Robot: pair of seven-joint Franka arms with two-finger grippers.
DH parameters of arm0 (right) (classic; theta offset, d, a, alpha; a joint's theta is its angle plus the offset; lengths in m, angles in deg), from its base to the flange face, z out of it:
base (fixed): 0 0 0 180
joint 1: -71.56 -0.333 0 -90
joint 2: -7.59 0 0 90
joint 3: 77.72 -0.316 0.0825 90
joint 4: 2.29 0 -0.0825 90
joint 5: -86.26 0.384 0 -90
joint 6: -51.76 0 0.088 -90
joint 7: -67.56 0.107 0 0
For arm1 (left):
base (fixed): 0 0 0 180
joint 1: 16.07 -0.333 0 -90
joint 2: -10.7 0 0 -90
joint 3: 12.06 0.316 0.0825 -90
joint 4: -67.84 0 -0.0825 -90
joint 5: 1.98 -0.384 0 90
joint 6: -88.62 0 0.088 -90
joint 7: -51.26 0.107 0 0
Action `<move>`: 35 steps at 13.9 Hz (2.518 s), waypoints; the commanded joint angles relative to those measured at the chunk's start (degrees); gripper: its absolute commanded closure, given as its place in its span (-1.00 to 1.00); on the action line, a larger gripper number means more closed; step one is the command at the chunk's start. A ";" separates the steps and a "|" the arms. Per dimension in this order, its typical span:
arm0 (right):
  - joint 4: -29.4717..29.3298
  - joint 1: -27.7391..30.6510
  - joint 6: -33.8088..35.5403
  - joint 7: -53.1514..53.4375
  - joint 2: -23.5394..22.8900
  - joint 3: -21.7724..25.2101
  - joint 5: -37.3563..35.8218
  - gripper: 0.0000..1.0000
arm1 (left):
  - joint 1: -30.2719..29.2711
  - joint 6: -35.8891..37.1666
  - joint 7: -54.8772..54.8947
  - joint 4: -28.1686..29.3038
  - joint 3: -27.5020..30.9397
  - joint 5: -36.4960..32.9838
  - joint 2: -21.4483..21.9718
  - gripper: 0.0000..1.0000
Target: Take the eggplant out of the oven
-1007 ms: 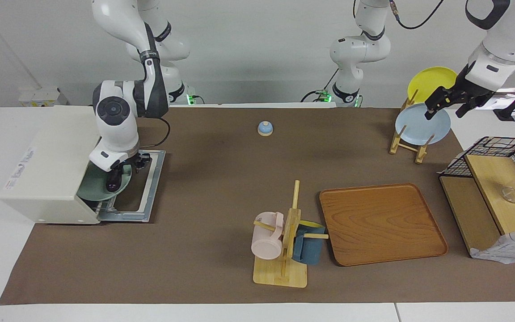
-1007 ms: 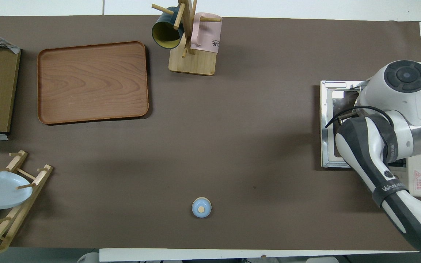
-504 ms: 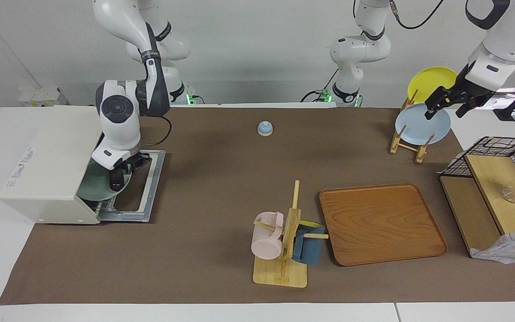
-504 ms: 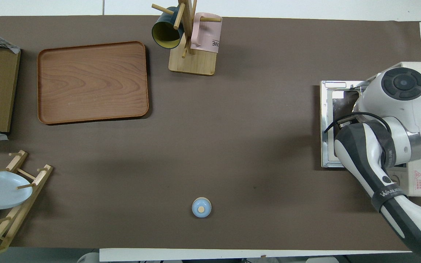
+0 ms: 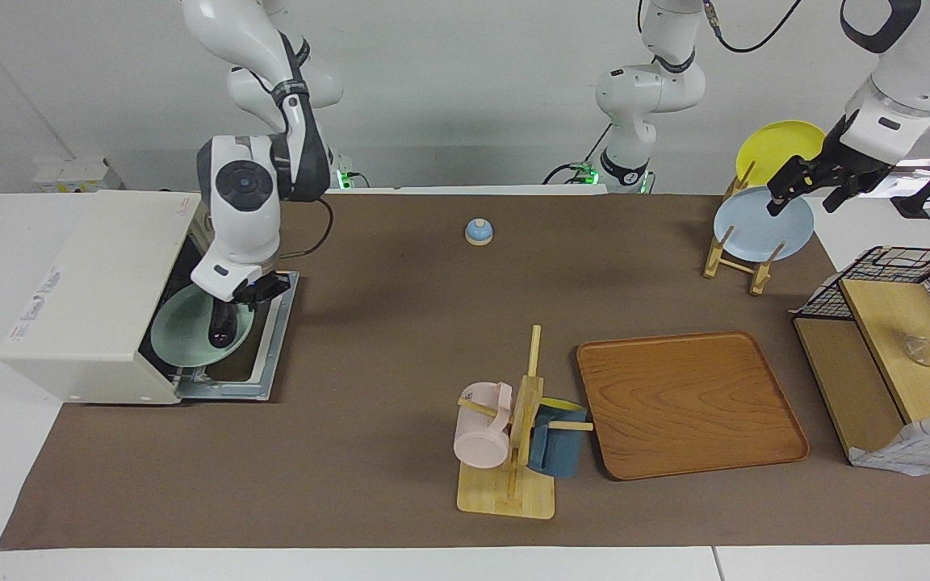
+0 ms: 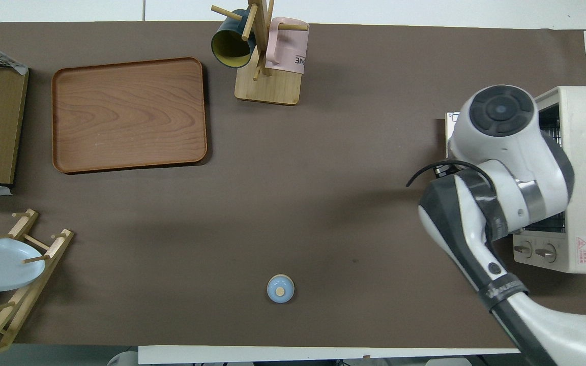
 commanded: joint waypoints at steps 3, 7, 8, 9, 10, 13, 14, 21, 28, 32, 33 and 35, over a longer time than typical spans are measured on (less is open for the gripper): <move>-24.49 -12.89 13.56 17.20 -14.09 -0.15 7.12 1.00 | -0.64 2.53 0.09 2.13 -0.07 0.14 1.96 -1.00; -45.18 -20.91 14.12 34.36 -30.55 -0.33 15.57 1.00 | -0.55 1.92 -1.04 7.31 -0.07 0.05 4.51 -1.00; -45.90 -22.14 11.76 37.17 -31.97 -0.85 16.18 1.00 | -0.46 1.49 -1.14 7.75 0.02 0.05 4.60 -1.00; -45.82 -23.80 10.17 38.68 -32.68 -1.03 16.19 1.00 | -0.11 0.52 -1.14 8.63 0.02 -0.04 4.95 -1.00; -45.56 -24.43 9.63 39.04 -33.21 -1.03 16.27 1.00 | 0.06 -0.18 -1.31 9.85 -0.07 -0.04 5.65 -1.00; -41.63 -24.70 0.44 45.00 -33.65 -1.12 17.42 0.96 | 0.24 -3.34 -1.31 13.45 -0.15 -0.04 7.23 -1.00; -39.17 -25.57 -2.73 45.89 -33.74 -1.12 17.42 0.95 | 0.33 -5.27 -1.57 16.08 -0.42 -0.04 8.37 -1.00; -41.69 -23.48 1.33 44.61 -29.81 -0.68 16.54 0.16 | 13.23 -28.21 -6.15 32.89 -0.68 0.66 6.38 -1.00; -14.50 -7.14 7.54 23.61 -10.47 -0.59 12.79 0.92 | 38.00 -56.13 -43.89 30.44 -0.68 2.69 -10.40 -1.00; -1.37 -0.02 -3.44 16.57 -6.59 -0.68 9.68 0.93 | 44.09 -58.81 -52.80 22.01 -0.42 2.78 -21.48 -0.94; -0.04 2.17 -5.29 14.37 -6.58 -0.68 9.68 0.94 | 44.19 -58.64 -53.95 21.82 -0.42 2.69 -21.85 -0.56; 3.47 5.96 -9.42 11.37 -6.67 -0.68 9.60 0.94 | 44.19 -58.46 -54.13 21.91 -0.42 2.69 -22.03 0.03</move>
